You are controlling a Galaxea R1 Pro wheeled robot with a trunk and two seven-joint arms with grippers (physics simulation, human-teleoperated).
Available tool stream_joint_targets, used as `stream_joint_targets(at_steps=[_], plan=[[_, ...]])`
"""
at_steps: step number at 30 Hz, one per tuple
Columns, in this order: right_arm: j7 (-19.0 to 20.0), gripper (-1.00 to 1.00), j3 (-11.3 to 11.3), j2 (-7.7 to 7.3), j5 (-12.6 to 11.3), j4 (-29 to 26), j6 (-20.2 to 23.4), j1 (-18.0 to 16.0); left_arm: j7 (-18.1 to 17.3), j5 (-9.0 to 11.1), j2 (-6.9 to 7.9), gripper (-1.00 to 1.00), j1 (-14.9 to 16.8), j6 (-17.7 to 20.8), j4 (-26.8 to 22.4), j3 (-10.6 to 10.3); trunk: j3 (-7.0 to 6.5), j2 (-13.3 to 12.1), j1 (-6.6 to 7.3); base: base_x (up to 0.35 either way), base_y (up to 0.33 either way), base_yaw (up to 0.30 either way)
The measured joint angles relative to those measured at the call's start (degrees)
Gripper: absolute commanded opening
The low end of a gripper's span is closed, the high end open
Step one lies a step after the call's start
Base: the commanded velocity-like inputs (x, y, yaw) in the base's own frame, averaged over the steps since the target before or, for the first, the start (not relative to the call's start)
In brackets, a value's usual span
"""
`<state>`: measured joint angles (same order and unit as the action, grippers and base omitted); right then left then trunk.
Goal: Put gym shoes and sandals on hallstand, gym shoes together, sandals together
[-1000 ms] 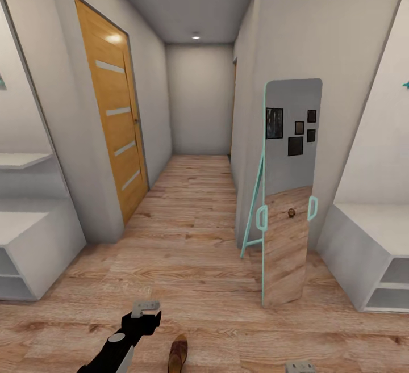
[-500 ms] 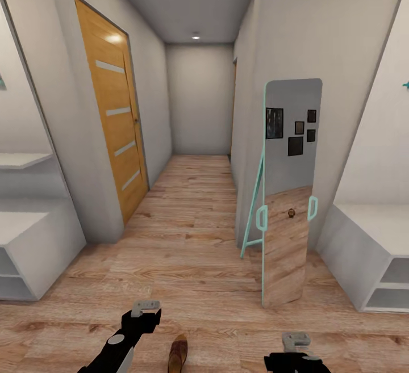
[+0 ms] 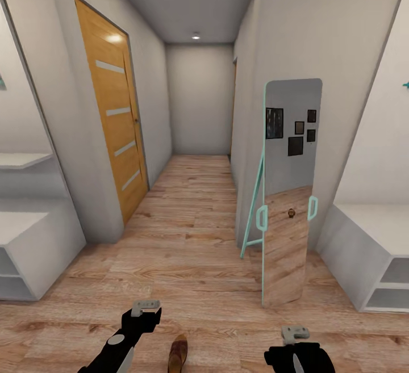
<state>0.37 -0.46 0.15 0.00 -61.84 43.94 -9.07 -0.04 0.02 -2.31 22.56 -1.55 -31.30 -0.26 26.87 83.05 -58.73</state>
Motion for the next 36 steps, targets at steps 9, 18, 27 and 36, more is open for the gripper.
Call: stream_joint_targets(at_steps=[9, 18, 27, 36], plan=[[0.1, 1.00, 0.2, -0.03, 0.1, -0.2, 0.4, 0.0, 0.0, 0.0, 0.02, 1.00, 0.0, 0.0, 0.1, -0.1, 0.00, 0.0, 0.00, 0.000, 0.000, 0.000], [-0.1, 1.00, 0.2, -0.01, 0.1, -0.2, 0.4, 0.0, 0.0, 0.0, 0.03, 1.00, 0.0, 0.0, 0.1, -0.1, 0.00, 0.0, 0.00, 0.000, 0.000, 0.000], [-0.2, 1.00, 0.1, 0.01, 0.2, -0.2, 0.4, 0.0, 0.0, 0.1, 0.01, 1.00, 0.0, 0.0, 0.1, -0.1, 0.17, 0.4, -0.21, 0.000, 0.000, 0.000], [0.0, 1.00, -0.1, -0.06, 0.0, -0.3, 0.4, 0.0, 0.0, 0.1, -0.02, 1.00, 0.0, 0.0, 0.1, -0.1, 2.23, 4.0, -2.19, 0.000, 0.000, 0.000]])
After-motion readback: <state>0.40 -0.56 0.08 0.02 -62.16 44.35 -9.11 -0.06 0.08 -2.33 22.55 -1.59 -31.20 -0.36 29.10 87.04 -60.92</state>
